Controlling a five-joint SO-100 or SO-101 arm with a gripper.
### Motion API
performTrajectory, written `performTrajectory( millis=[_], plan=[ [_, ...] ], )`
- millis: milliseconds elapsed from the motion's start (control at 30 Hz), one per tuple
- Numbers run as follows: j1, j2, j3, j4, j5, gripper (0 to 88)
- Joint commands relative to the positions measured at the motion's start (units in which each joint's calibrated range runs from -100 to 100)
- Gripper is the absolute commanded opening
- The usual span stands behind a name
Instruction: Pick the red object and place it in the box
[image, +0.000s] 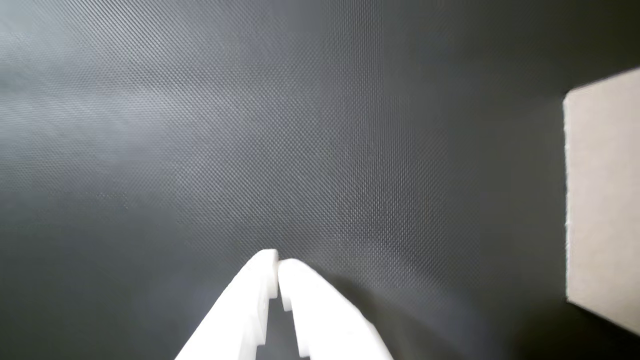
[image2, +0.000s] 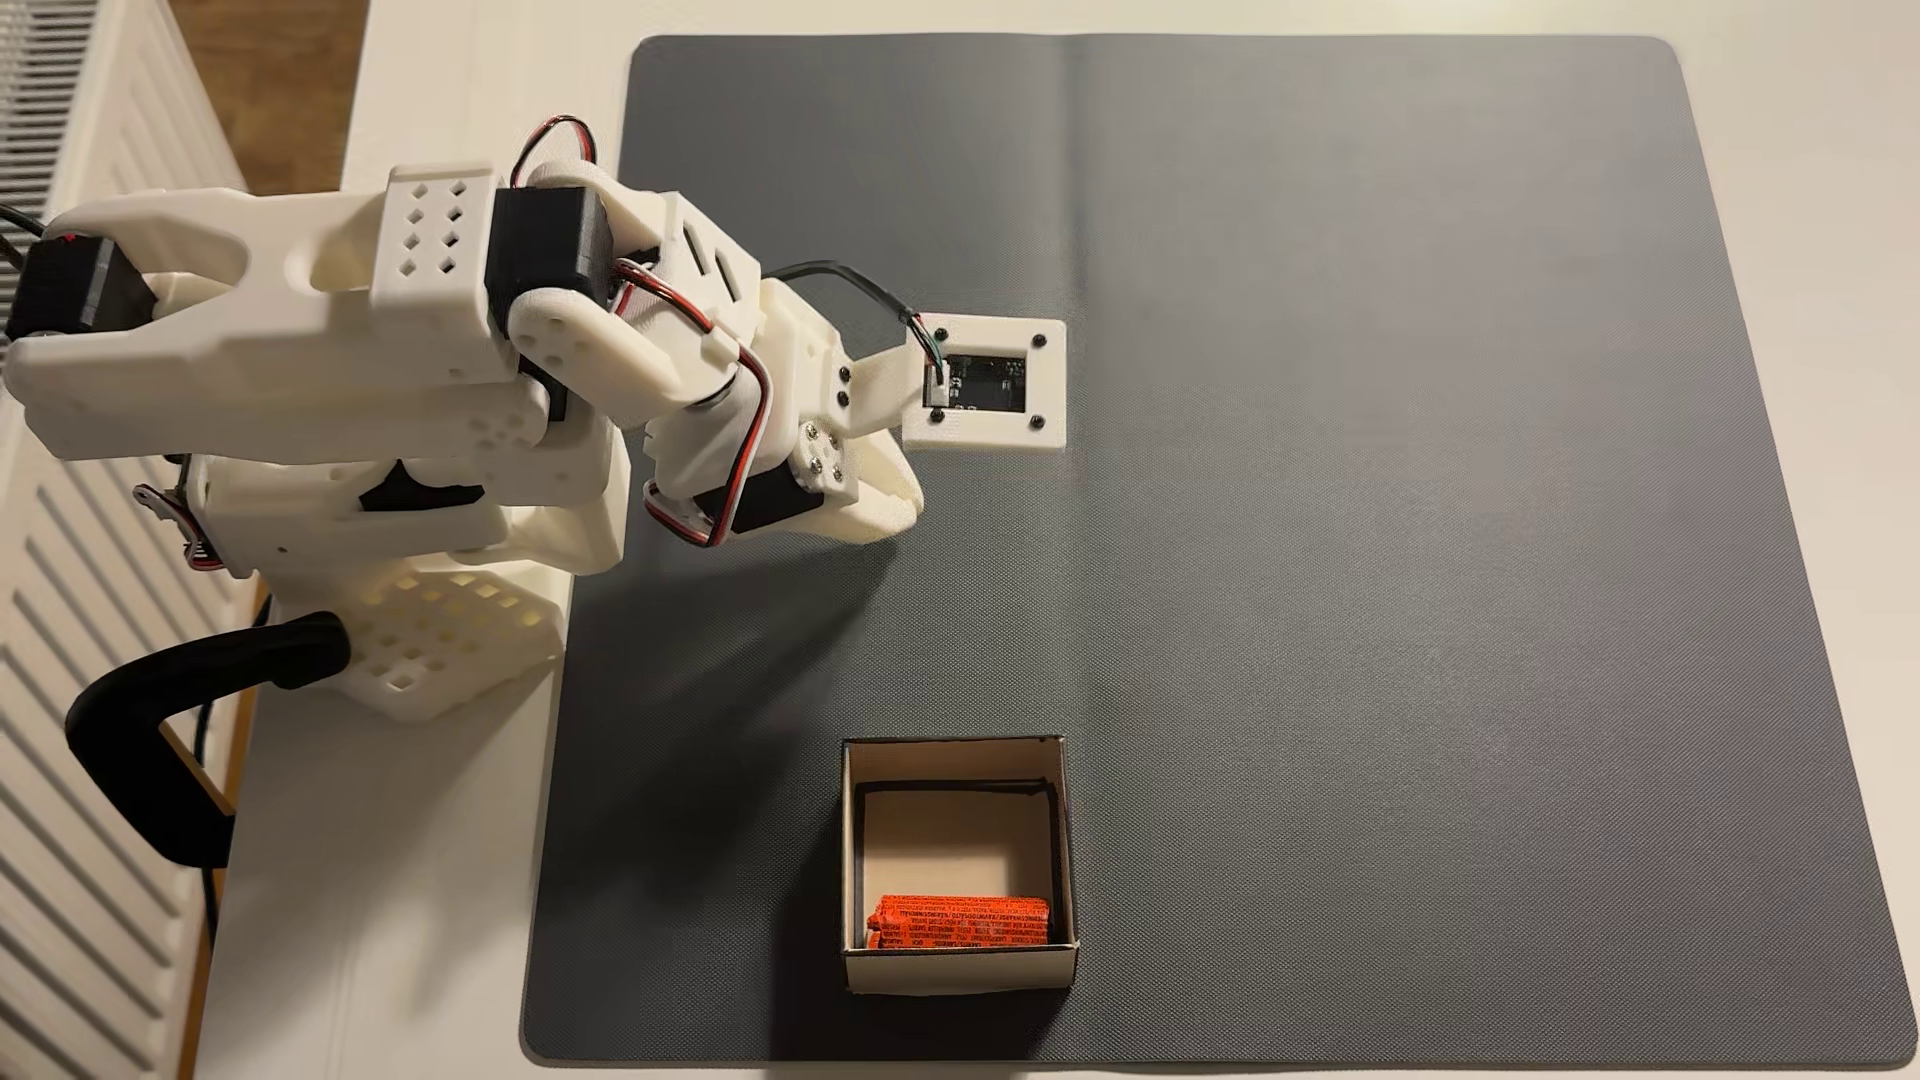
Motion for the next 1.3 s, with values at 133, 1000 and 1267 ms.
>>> performTrajectory(
  millis=[133,1000,1267],
  plan=[
    [-0.15,-4.67,2.56,5.67,0.1,0.7],
    [0.45,-4.76,2.65,12.05,0.25,0.7],
    [0.45,-4.76,2.65,12.05,0.25,0.7]
  ],
)
